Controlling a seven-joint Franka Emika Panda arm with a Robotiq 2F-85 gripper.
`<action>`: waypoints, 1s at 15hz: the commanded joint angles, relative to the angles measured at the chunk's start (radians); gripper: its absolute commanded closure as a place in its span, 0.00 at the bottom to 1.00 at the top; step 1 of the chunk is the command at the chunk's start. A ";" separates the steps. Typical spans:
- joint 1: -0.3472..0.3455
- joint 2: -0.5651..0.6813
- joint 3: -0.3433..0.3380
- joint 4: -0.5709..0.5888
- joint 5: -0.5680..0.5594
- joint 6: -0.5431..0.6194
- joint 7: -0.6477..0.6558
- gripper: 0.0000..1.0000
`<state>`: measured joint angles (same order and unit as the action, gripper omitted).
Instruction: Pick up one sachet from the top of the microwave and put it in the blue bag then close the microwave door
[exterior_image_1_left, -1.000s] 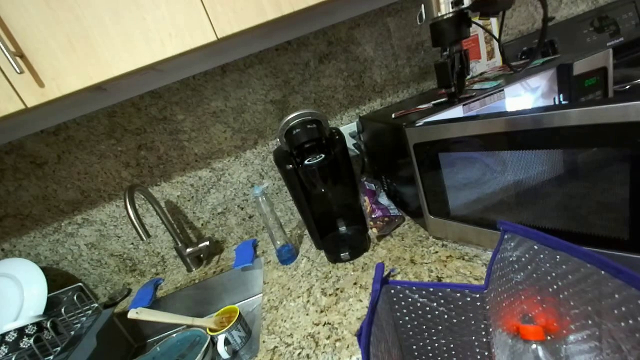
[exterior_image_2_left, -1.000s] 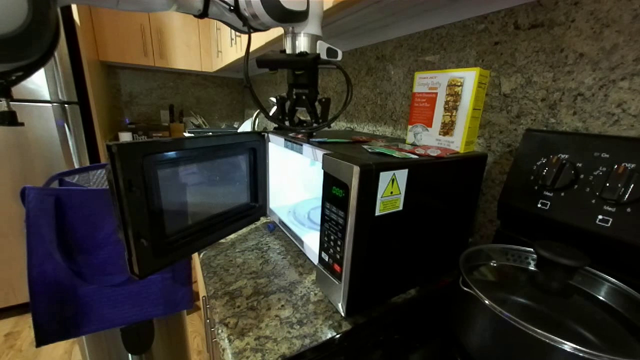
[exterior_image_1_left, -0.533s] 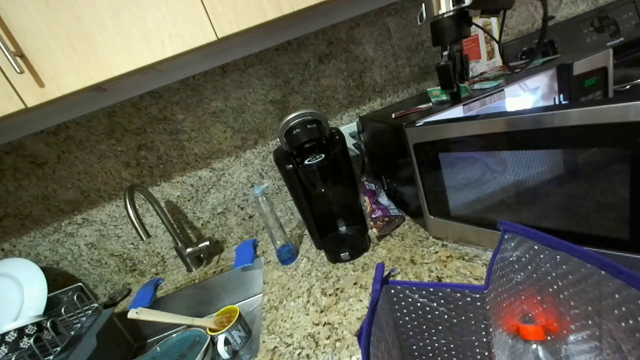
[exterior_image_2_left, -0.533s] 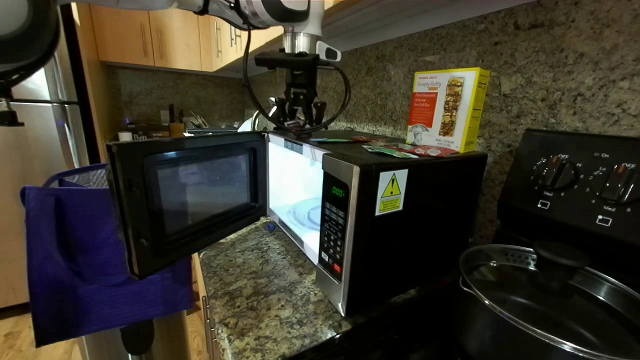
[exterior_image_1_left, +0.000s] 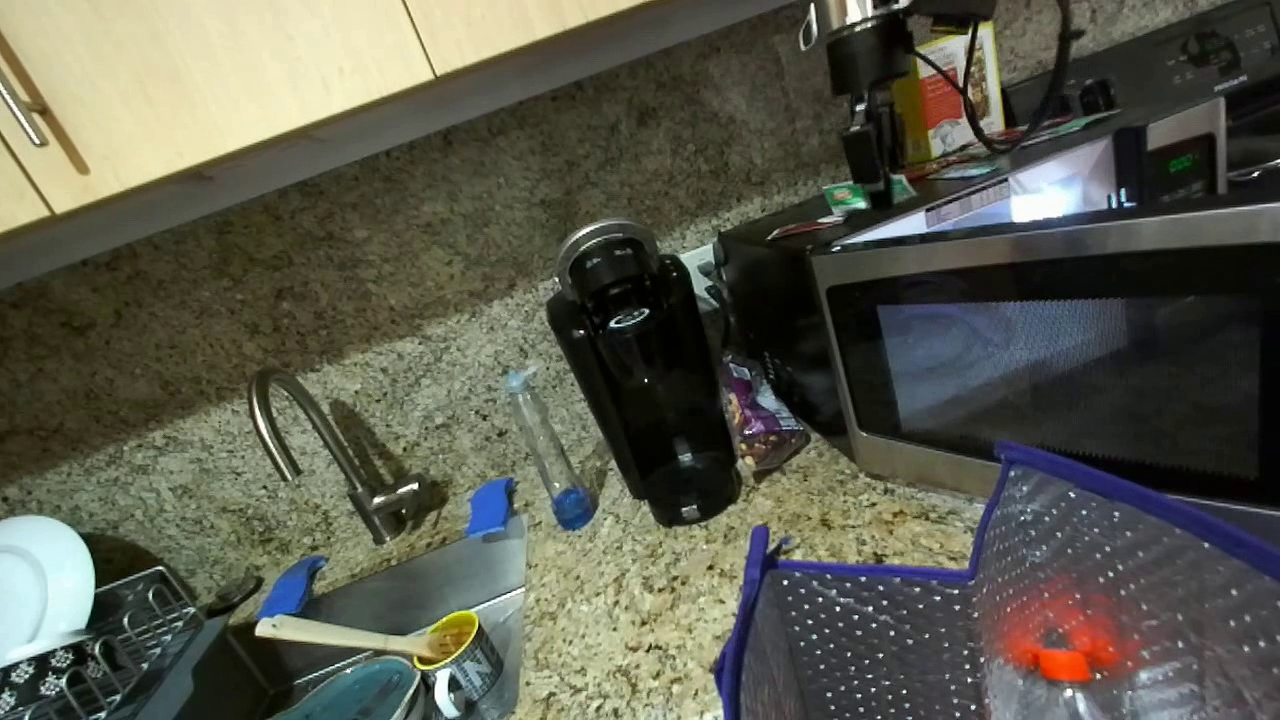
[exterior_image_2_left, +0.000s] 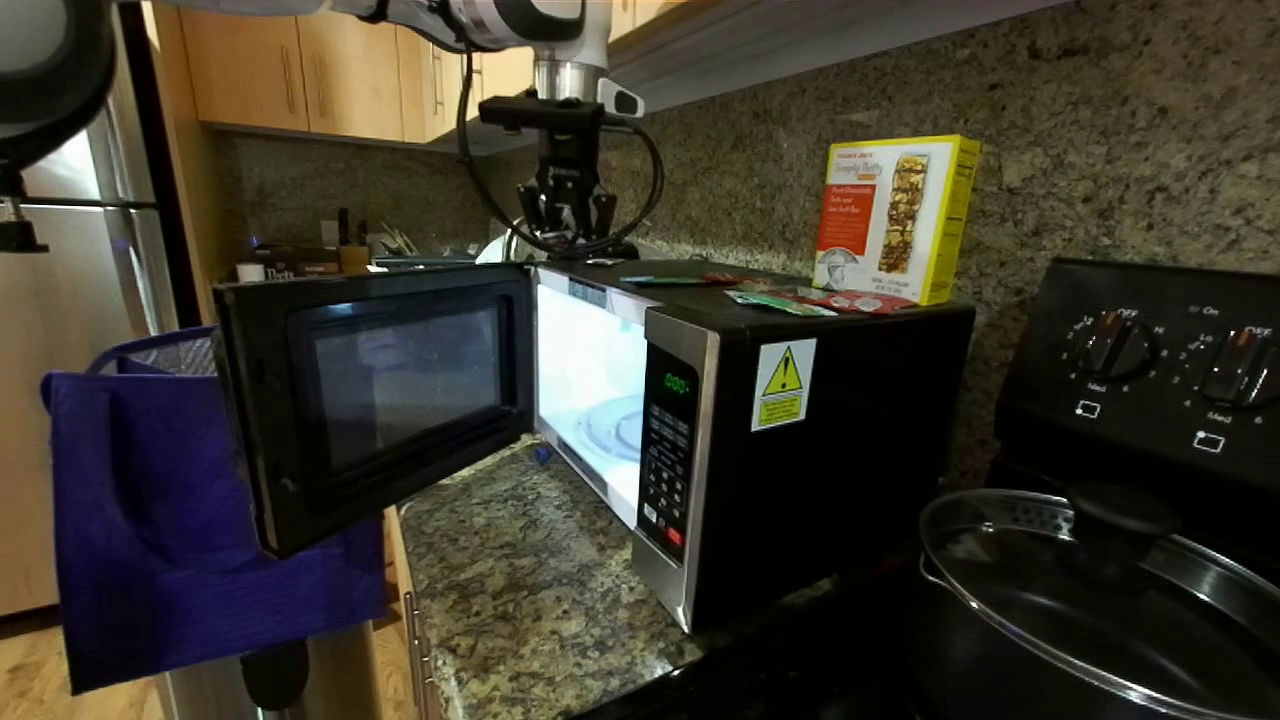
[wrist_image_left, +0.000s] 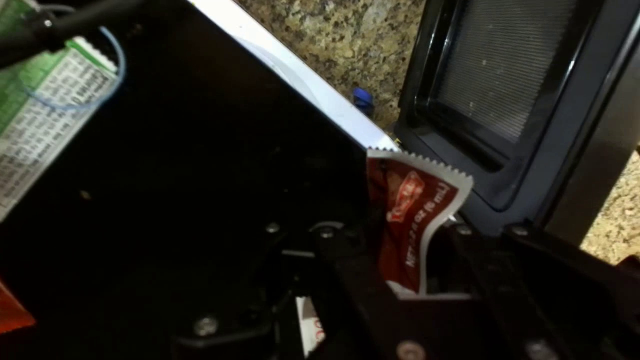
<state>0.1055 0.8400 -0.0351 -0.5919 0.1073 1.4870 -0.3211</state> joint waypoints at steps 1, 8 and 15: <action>0.046 -0.035 0.000 -0.035 -0.017 -0.006 -0.012 0.92; 0.131 -0.138 -0.025 -0.094 -0.088 -0.028 -0.076 0.93; 0.161 -0.237 -0.004 -0.326 -0.122 -0.049 -0.302 0.93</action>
<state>0.2623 0.6878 -0.0567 -0.7321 -0.0049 1.4200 -0.5101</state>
